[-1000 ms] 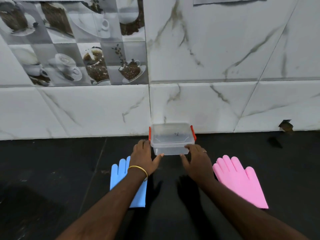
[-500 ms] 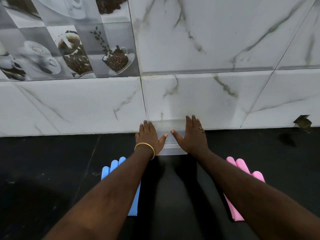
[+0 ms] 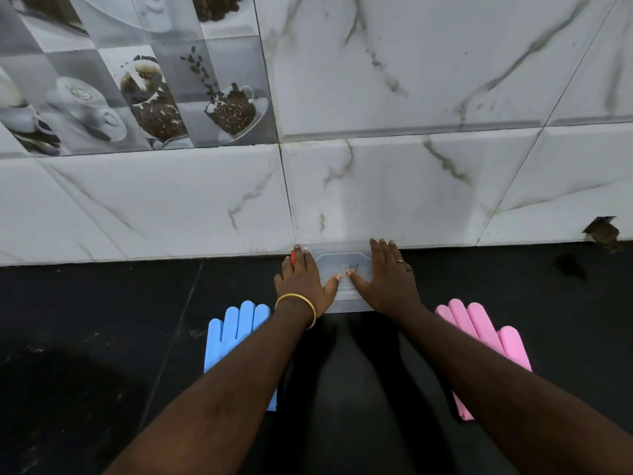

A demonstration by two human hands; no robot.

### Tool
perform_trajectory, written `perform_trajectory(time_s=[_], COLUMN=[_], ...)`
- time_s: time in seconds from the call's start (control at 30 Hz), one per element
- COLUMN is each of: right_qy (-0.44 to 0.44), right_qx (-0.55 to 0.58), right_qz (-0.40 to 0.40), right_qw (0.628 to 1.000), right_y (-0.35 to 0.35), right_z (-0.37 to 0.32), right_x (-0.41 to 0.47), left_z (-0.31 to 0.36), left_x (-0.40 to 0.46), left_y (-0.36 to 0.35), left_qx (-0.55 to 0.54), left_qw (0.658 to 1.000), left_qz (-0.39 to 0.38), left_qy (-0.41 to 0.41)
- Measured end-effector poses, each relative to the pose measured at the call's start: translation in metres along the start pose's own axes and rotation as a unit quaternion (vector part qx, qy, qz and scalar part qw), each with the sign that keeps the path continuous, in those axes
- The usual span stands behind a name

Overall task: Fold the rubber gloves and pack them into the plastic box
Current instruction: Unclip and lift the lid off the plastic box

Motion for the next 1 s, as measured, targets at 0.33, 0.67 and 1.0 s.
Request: perform_trajectory(time_s=[0.33, 0.67, 1.0], right_qy=[0.011, 0.031, 0.015], right_qx=[-0.03, -0.057, -0.061], right_qz=[0.01, 0.003, -0.01], right_qw=[0.999, 0.998, 0.998], right_y=[0.014, 0.018, 0.021], right_z=[0.007, 0.008, 0.007], right_x=[-0.071, -0.124, -0.157], left_z=[0.014, 0.013, 0.015], left_x=[-0.069, -0.125, -0.153], left_y=[-0.008, -0.016, -0.017], left_qx=[0.001, 0.003, 0.007], left_qw=[1.0, 0.999, 1.0], left_qz=[0.005, 0.027, 0.029], left_qy=[0.007, 0.026, 0.007])
Point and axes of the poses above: each hand's wrist, its own x-axis towards the middle knuckle, its own y-axis out of the back of the hand, z = x × y, the point moved 10 cm from there along x, towards the middle knuckle, and after that the axes turned 8 degrees about -y, right-handed, at the moved point
